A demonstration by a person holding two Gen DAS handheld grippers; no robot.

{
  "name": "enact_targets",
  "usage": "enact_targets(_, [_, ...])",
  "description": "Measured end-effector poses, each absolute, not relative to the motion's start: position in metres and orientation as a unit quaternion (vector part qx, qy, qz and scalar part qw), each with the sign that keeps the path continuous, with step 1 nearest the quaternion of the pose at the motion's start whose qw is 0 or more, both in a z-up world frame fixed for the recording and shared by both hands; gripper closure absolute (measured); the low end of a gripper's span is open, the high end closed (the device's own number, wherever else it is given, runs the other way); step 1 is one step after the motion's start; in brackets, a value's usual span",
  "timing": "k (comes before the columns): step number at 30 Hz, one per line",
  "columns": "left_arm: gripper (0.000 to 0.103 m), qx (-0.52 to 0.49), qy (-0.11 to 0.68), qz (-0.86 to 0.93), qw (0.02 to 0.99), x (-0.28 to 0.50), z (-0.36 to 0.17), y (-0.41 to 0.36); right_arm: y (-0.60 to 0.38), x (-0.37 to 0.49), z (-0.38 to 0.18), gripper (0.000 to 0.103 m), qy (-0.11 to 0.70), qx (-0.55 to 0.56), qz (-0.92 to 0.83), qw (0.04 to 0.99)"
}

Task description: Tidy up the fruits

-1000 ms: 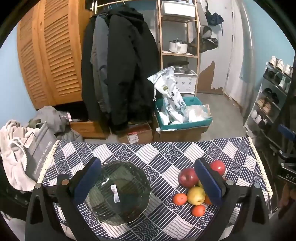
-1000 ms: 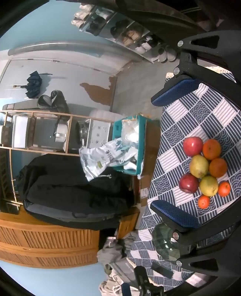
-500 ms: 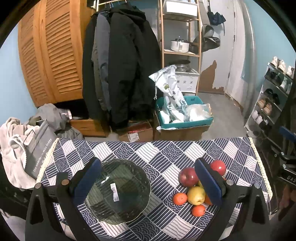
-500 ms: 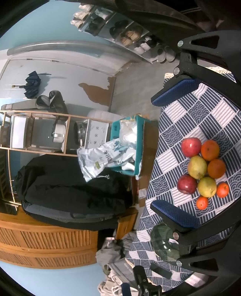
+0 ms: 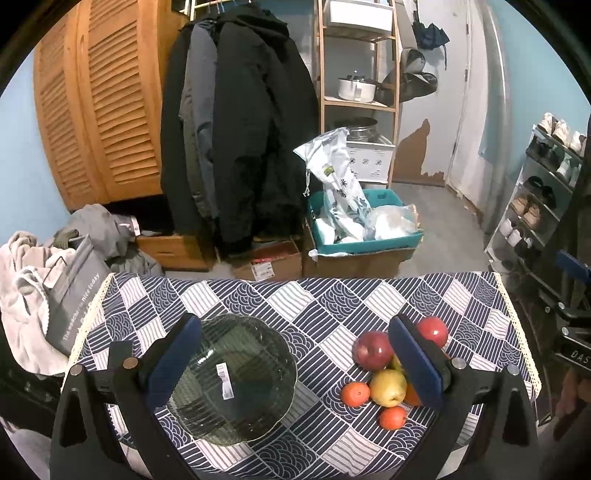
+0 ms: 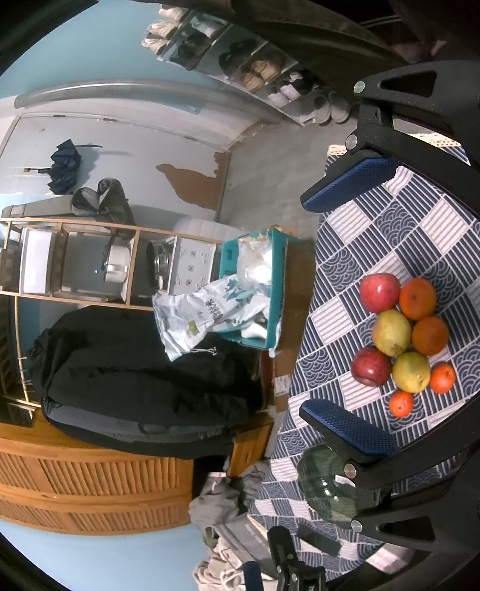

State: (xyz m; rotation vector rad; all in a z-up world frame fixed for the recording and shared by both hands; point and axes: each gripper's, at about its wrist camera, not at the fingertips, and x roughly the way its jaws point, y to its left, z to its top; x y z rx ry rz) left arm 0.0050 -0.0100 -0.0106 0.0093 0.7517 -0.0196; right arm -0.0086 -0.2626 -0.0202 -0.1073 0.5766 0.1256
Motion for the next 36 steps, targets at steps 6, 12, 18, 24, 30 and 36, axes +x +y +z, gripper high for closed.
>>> enact_targets(6, [0.001, 0.004, 0.368, -0.011, 0.930, 0.0052, -0.0101, -0.0124, -0.2636, -0.0096, -0.0214, 0.004, 0.285, -0.052, 0.062, 0.955])
enact_targets(12, [0.001, 0.004, 0.368, -0.012, 0.930, 0.0052, -0.0091, -0.0137, -0.2621, -0.0092, -0.0213, 0.004, 0.285, -0.053, 0.062, 0.955])
enact_targets(18, [0.001, 0.004, 0.368, -0.012, 0.930, 0.0049, -0.0095, -0.0138, -0.2630, -0.0105, -0.0225, 0.004, 0.287, -0.052, 0.061, 0.955])
enact_targets(24, [0.001, 0.004, 0.368, -0.012, 0.930, 0.0046, -0.0097, -0.0135, -0.2631, -0.0100, -0.0228, 0.004, 0.287, -0.054, 0.061, 0.954])
enact_targets(30, [0.001, 0.003, 0.368, -0.012, 0.930, 0.0048, -0.0096, -0.0133, -0.2627, -0.0110, -0.0225, 0.004, 0.288, -0.053, 0.061, 0.954])
enact_targets(36, [0.001, 0.003, 0.368, -0.013, 0.930, 0.0039, -0.0099, -0.0151, -0.2634, -0.0117, -0.0227, 0.004, 0.288, -0.054, 0.060, 0.954])
